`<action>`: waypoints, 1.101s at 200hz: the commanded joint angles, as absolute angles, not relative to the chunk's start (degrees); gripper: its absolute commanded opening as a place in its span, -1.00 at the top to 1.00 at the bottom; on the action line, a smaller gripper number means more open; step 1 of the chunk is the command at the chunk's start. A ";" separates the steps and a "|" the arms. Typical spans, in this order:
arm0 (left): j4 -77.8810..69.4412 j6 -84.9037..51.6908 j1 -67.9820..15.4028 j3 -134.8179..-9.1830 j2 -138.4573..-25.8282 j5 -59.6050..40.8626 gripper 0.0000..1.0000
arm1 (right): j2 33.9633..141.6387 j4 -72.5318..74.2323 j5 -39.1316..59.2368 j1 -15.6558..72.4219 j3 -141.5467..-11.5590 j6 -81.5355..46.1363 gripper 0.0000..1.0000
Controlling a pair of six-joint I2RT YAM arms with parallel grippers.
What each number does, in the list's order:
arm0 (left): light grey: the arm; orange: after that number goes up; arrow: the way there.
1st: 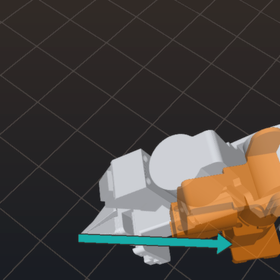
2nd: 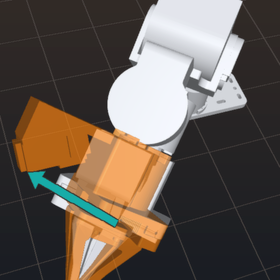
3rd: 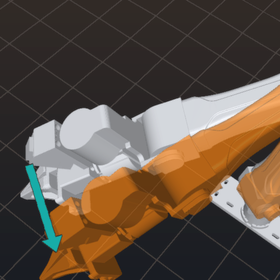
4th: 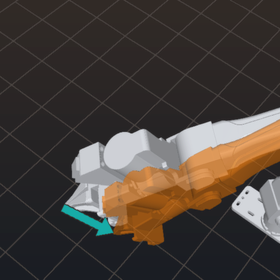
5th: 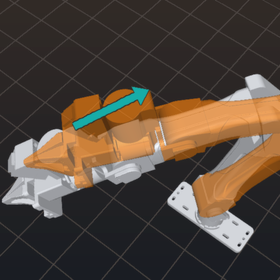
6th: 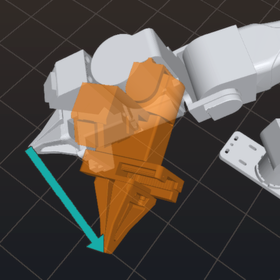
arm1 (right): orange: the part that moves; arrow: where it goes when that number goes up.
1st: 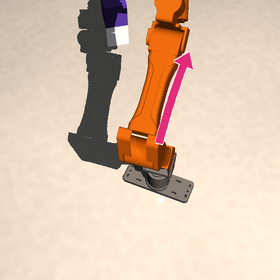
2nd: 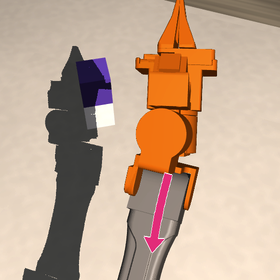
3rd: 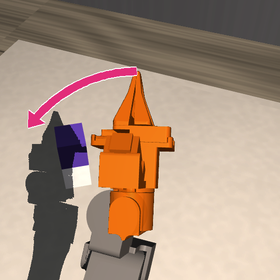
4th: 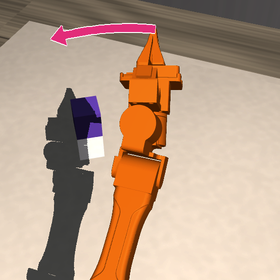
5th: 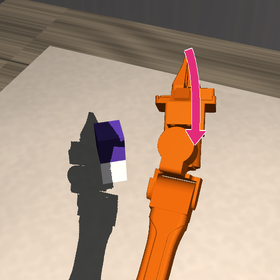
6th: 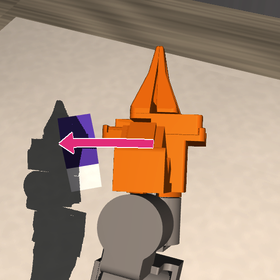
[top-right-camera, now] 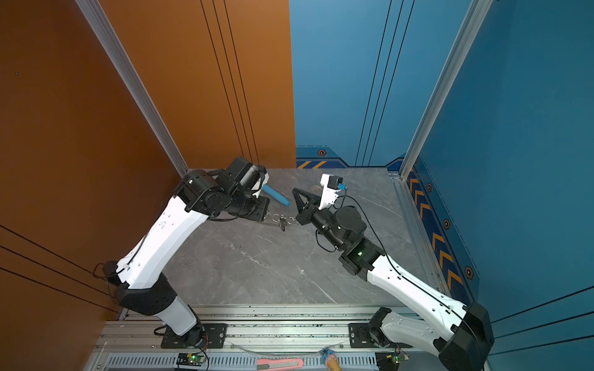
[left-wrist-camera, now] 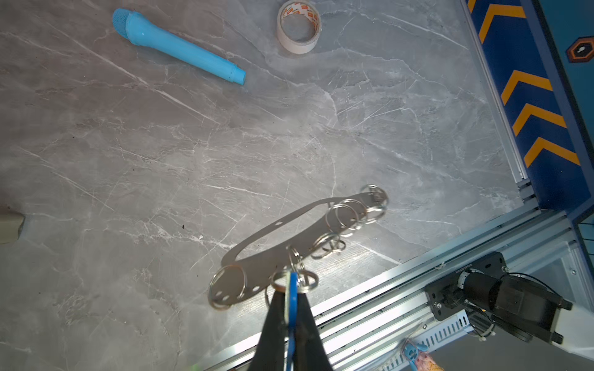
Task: Remove the keys from the keyring
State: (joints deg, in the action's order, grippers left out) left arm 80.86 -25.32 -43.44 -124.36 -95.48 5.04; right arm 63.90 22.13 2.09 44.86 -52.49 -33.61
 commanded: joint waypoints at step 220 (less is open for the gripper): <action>81.55 12.52 -43.25 -122.14 -88.35 -8.68 1.00 | 67.16 19.81 29.60 41.22 -49.91 -2.85 -0.01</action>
